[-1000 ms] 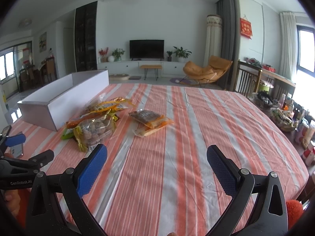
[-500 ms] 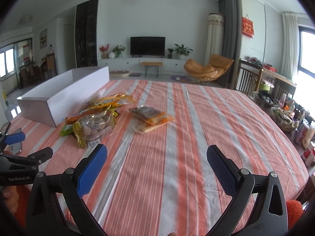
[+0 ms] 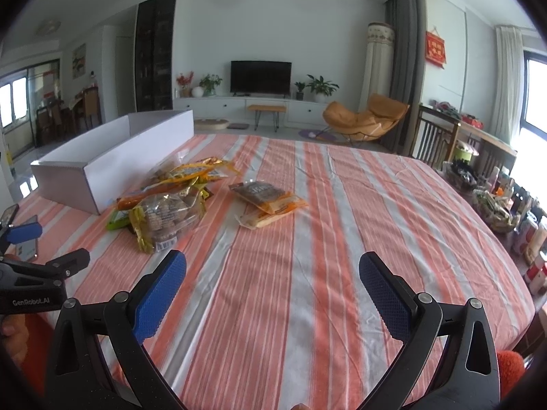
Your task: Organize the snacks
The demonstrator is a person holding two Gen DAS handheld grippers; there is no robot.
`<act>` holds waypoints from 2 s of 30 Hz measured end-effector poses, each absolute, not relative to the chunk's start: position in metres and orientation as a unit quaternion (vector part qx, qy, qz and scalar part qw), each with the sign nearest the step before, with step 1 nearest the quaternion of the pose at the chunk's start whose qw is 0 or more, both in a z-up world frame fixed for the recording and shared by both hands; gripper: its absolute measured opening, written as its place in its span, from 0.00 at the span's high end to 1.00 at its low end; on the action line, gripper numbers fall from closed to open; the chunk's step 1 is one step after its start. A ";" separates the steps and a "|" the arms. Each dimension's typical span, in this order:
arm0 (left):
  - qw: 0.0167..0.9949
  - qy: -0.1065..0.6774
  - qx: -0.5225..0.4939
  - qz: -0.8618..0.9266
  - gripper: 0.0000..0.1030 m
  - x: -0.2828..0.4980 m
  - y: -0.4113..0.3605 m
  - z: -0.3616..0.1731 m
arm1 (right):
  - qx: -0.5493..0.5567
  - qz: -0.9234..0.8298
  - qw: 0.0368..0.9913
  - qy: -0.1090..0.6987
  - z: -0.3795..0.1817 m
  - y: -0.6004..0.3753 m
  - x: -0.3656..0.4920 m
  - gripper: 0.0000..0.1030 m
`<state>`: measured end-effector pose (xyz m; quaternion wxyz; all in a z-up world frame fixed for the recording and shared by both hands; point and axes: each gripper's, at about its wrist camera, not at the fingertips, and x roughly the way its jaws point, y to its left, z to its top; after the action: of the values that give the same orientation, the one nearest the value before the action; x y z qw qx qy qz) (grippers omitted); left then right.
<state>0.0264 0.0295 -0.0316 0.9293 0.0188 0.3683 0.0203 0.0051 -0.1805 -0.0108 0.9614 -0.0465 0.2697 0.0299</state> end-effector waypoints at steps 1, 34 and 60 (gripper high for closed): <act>0.929 0.370 0.016 0.022 0.00 0.027 0.031 -0.032 | -0.048 0.031 0.961 0.271 -0.011 -0.180 0.005 0.01; 0.906 0.421 0.020 -0.031 0.00 0.042 0.038 -0.075 | -0.095 0.191 0.830 0.516 -0.045 -0.194 0.287 0.01; 0.890 0.455 0.017 -0.027 0.00 0.067 0.042 -0.103 | -0.052 0.204 0.810 0.547 -0.068 -0.162 0.294 0.72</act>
<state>0.0667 0.0424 -0.1028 0.8900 0.0173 0.4548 -0.0270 0.2937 -0.1622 -0.0681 0.8102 -0.0520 0.5470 0.2042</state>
